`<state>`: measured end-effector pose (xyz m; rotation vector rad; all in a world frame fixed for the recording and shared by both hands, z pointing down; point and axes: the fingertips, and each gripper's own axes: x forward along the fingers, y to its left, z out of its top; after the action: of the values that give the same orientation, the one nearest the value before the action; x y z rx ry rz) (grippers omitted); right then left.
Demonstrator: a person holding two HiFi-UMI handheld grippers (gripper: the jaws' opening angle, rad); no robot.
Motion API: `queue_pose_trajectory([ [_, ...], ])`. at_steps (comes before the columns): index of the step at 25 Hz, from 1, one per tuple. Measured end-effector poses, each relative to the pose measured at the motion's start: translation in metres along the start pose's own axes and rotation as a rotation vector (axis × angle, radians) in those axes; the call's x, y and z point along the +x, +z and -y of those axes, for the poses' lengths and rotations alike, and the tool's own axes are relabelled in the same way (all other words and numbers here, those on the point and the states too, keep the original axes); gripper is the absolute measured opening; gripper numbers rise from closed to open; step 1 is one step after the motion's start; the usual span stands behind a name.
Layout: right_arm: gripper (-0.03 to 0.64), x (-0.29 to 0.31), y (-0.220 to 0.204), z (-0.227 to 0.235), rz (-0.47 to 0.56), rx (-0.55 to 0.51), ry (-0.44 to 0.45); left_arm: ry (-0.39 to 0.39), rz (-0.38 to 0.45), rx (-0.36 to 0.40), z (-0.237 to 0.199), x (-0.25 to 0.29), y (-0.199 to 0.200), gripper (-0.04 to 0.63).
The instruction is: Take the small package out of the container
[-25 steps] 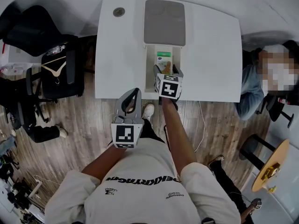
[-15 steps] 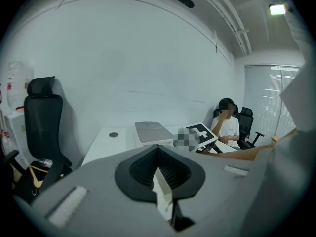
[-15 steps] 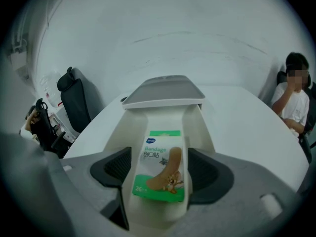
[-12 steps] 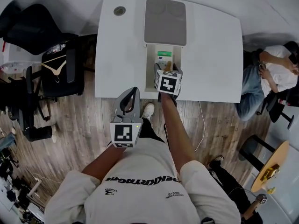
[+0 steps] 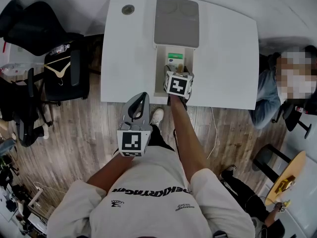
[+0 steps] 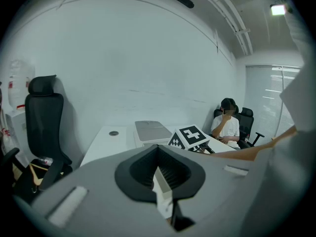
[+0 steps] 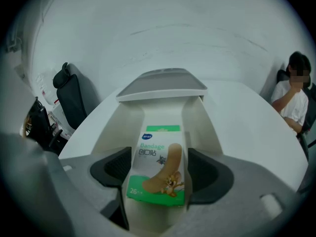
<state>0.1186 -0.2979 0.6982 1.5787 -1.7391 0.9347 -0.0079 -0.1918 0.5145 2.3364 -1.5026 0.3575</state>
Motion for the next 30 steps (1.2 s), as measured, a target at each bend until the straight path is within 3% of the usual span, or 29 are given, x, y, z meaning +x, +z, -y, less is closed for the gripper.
queue_pose_trajectory([
  [9,0.345,0.007,0.000,-0.001,-0.013,-0.046,-0.024,0.011,-0.004,-0.008,-0.004,0.001,-0.002,0.003],
  [30,0.344,0.014,-0.007,0.000,-0.083,-0.028,-0.034,0.013,-0.001,-0.016,-0.010,0.001,0.001,0.003],
])
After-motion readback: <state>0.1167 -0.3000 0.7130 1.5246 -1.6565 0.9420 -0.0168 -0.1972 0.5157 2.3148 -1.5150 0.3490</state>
